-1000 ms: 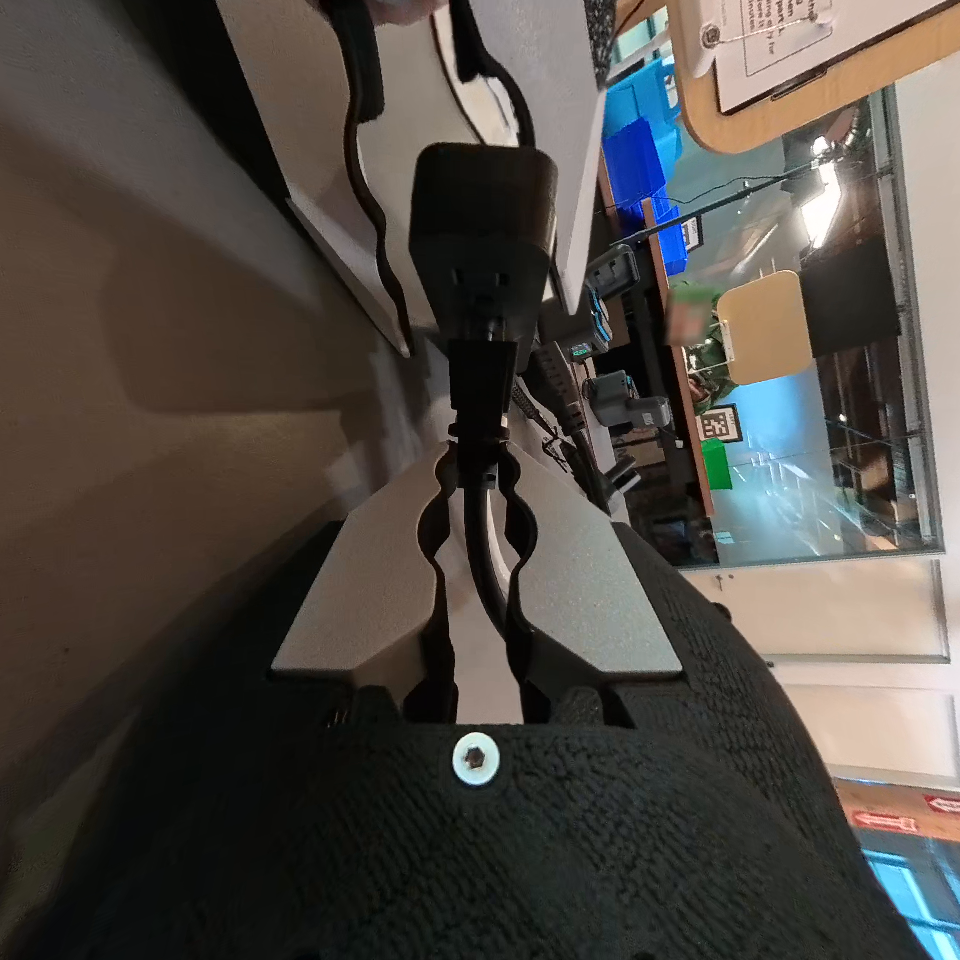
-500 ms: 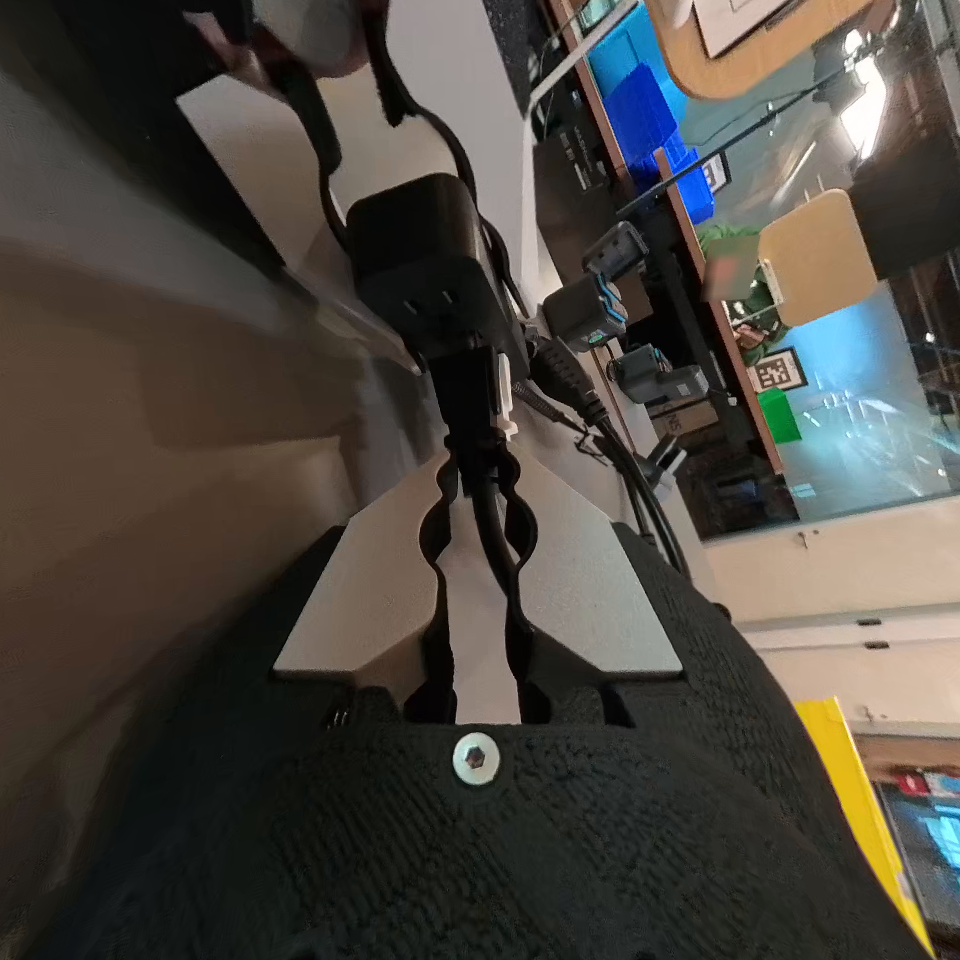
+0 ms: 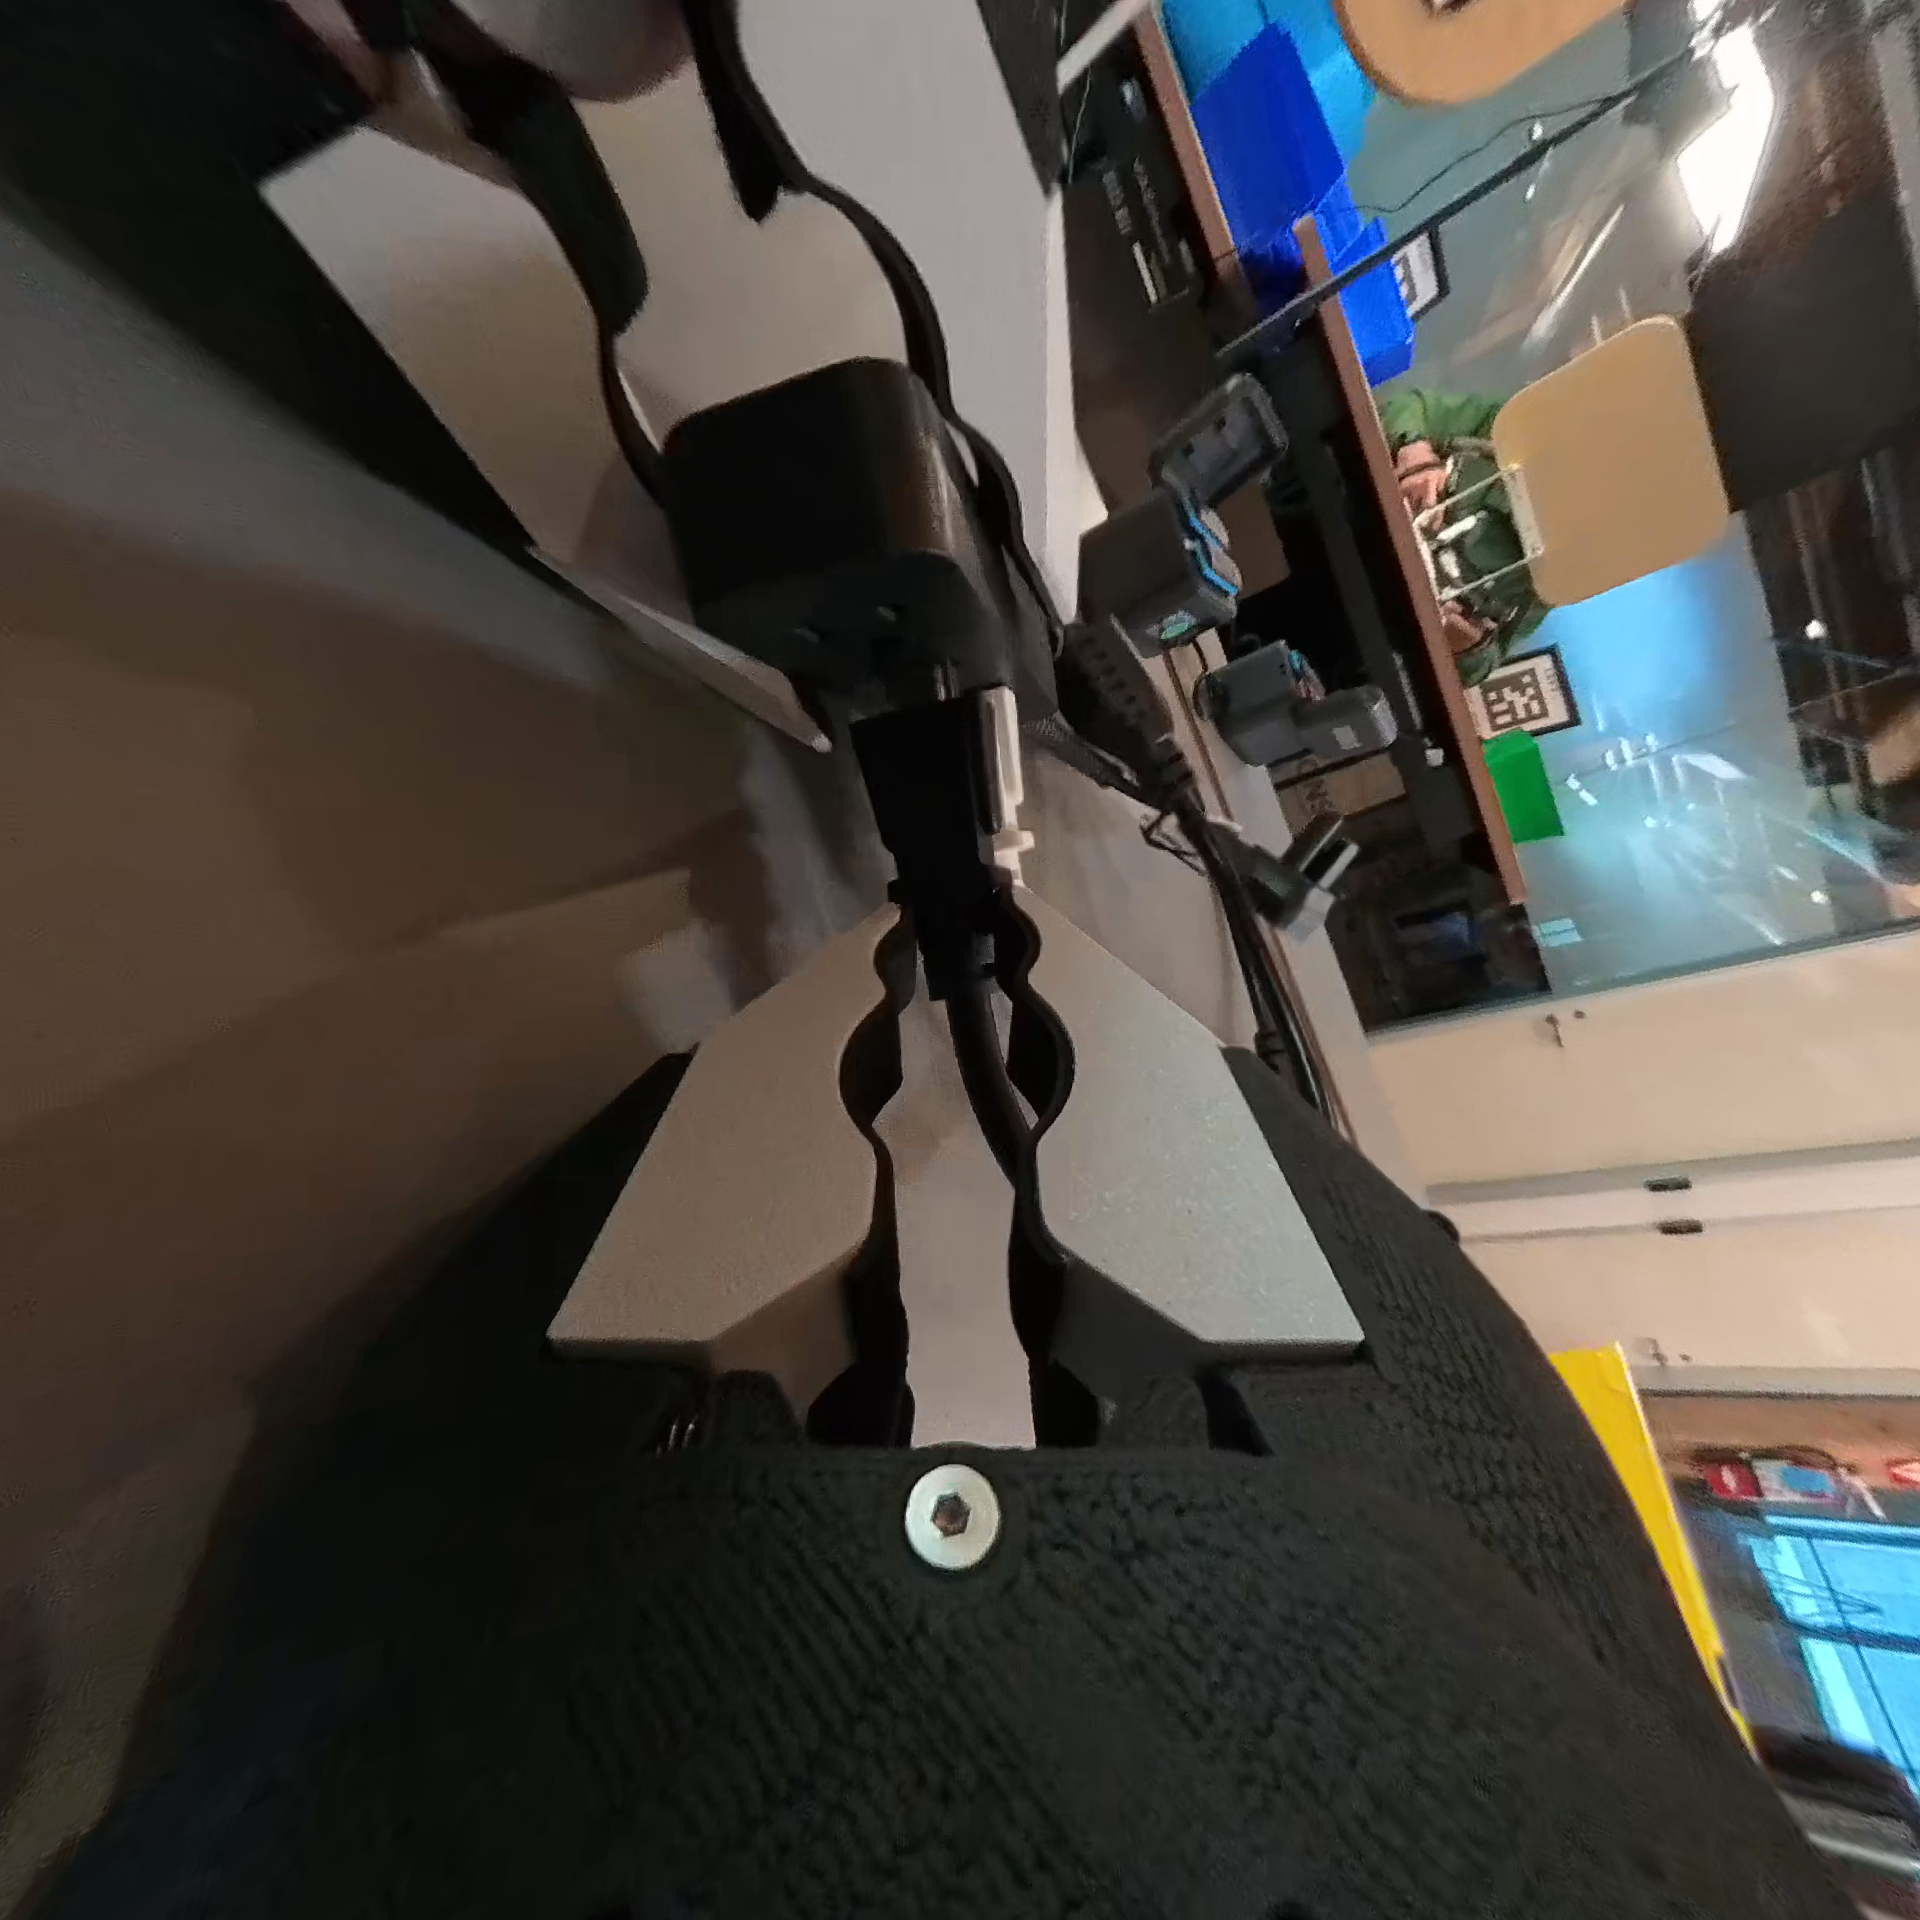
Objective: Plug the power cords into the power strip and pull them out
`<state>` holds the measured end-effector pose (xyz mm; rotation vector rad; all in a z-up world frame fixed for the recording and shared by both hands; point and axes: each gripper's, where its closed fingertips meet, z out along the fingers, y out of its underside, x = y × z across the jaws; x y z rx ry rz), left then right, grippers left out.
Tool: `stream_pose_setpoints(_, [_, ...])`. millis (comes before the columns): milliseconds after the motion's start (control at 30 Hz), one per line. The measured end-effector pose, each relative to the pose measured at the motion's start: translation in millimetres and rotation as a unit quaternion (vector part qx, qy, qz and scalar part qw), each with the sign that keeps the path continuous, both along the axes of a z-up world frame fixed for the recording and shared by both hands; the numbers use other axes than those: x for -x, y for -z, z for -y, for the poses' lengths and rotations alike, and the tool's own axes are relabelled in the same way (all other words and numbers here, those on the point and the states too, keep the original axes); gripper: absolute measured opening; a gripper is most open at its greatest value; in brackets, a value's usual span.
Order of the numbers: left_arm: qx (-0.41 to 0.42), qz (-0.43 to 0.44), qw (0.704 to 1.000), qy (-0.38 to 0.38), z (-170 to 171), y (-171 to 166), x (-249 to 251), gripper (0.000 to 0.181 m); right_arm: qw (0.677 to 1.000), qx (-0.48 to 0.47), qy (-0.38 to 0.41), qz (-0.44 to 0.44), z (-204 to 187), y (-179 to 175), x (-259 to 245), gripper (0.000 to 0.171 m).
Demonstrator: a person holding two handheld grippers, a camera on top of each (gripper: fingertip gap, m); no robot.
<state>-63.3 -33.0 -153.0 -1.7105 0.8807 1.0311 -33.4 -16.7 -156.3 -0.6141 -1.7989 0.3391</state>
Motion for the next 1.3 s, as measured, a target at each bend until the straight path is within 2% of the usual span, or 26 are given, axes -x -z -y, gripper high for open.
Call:
stream_pose_setpoints(400, [0.004,-0.022,1.0,-0.02,1.3,1.0,5.3,0.046,1.0,0.005,-0.016,-0.006,0.4,-0.8,2.2,0.012])
stream_pose_setpoints(767, [-0.001,0.034,0.999,-0.007,0.3,-0.3,4.5,0.047,1.0,0.006,-0.026,-0.014,3.0,-4.6,1.6,0.011])
stream_pose_setpoints(1067, [-0.001,0.035,0.999,0.001,-2.4,0.2,-0.3,0.048,1.0,0.015,-0.018,0.002,-3.9,0.3,5.9,0.011])
stream_pose_setpoints(1300, [-0.003,0.042,0.999,-0.022,1.5,0.1,8.4,0.048,0.999,0.003,-0.037,-0.02,4.2,-6.5,4.5,0.012])
